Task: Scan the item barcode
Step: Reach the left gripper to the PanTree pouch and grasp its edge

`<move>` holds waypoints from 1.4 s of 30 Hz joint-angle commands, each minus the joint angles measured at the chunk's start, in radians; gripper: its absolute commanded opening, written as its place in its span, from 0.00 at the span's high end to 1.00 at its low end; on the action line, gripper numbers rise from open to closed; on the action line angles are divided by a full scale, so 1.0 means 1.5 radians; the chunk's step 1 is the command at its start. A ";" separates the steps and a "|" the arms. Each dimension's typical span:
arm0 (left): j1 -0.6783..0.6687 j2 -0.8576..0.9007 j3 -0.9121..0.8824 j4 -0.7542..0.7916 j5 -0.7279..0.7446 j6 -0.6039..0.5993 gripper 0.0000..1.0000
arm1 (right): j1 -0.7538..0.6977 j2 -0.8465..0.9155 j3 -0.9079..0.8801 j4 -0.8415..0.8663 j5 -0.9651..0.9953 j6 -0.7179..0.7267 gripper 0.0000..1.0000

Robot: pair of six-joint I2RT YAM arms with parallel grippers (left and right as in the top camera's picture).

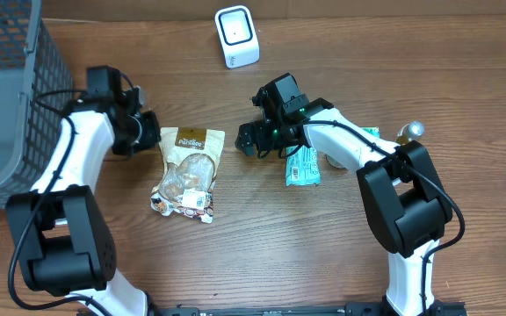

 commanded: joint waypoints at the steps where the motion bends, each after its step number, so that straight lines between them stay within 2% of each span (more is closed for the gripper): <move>1: -0.034 0.010 -0.042 0.035 0.006 -0.004 0.93 | -0.001 0.000 -0.007 0.002 -0.028 0.020 0.01; 6: -0.087 0.010 -0.069 0.071 0.006 -0.004 0.92 | -0.013 0.000 -0.007 -0.009 -0.126 0.020 0.01; 15: -0.165 0.009 -0.058 0.069 -0.023 0.004 0.96 | -0.037 0.000 -0.007 -0.021 -0.128 0.019 0.00; 21: -0.131 0.009 0.040 -0.018 -0.075 -0.005 0.96 | -0.039 0.000 -0.016 -0.012 -0.121 0.012 0.00; 25: -0.095 0.009 0.073 -0.036 -0.079 -0.013 0.96 | -0.039 0.000 -0.019 -0.008 -0.121 0.012 0.00; 32: -0.061 0.010 0.038 -0.057 -0.202 -0.100 0.96 | -0.039 0.000 -0.019 0.002 -0.120 0.011 0.00; 42: -0.062 0.010 -0.061 0.027 -0.195 -0.107 0.95 | -0.039 0.000 -0.019 0.005 -0.118 0.009 0.00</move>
